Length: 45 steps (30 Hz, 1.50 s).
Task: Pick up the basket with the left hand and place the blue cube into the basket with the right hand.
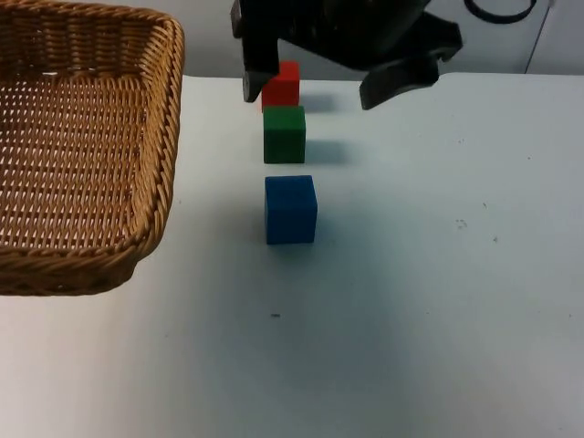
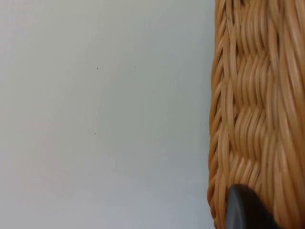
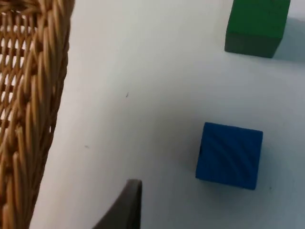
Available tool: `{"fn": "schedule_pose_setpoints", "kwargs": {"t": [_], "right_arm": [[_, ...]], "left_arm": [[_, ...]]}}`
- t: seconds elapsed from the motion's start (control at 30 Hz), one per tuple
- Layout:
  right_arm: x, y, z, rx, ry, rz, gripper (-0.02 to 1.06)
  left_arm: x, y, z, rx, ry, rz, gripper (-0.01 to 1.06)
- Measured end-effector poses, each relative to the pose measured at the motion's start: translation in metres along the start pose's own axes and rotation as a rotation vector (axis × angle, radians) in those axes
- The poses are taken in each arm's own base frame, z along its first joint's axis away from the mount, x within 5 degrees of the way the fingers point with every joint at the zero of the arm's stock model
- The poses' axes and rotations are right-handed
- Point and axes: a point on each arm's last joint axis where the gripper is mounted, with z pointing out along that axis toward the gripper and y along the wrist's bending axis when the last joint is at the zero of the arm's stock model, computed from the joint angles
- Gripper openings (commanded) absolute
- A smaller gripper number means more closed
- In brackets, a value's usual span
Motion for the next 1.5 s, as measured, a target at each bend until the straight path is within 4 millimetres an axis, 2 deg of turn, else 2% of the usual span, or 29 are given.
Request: {"fn": "schedule_pose_setpoints", "kwargs": {"t": [0.23,0.43,0.7,0.87,1.07,1.27,1.3,1.37,1.4,1.5], "right_arm": [[0.001,0.002,0.045,0.036,0.053,0.060,0.99],[0.007,0.001,0.067,0.053,0.090,0.079,0.99],[0.012,-0.002,0.085,0.076,0.095,0.115,0.99],[0.022,-0.005,0.106,0.096,0.120,0.131,0.99],[0.028,-0.007,0.121,0.110,0.126,0.141,0.99],[0.031,-0.007,0.129,0.101,0.122,0.149,0.97],[0.031,-0.007,0.131,0.098,0.117,0.152,0.95],[0.031,-0.007,0.131,0.099,0.116,0.161,0.82],[0.031,-0.008,0.131,0.105,0.111,0.166,0.82],[0.030,-0.010,0.131,0.120,0.099,0.196,0.50]], "left_arm": [[0.000,0.000,0.000,0.000,0.000,0.000,0.00],[0.000,0.000,0.000,0.001,-0.001,-0.001,0.00],[0.000,0.000,0.000,0.002,-0.002,-0.003,0.00],[0.000,0.000,0.000,0.002,-0.002,-0.003,0.00],[0.000,0.000,0.000,0.002,-0.002,-0.003,0.00],[0.000,0.000,0.000,0.002,-0.002,-0.003,0.00],[0.000,0.000,0.000,0.002,-0.002,-0.003,0.00],[0.000,0.000,0.000,0.002,-0.002,-0.003,0.00],[0.000,0.000,0.000,0.002,-0.002,-0.003,0.00],[0.000,0.000,0.000,0.002,-0.002,-0.003,0.00]]}}
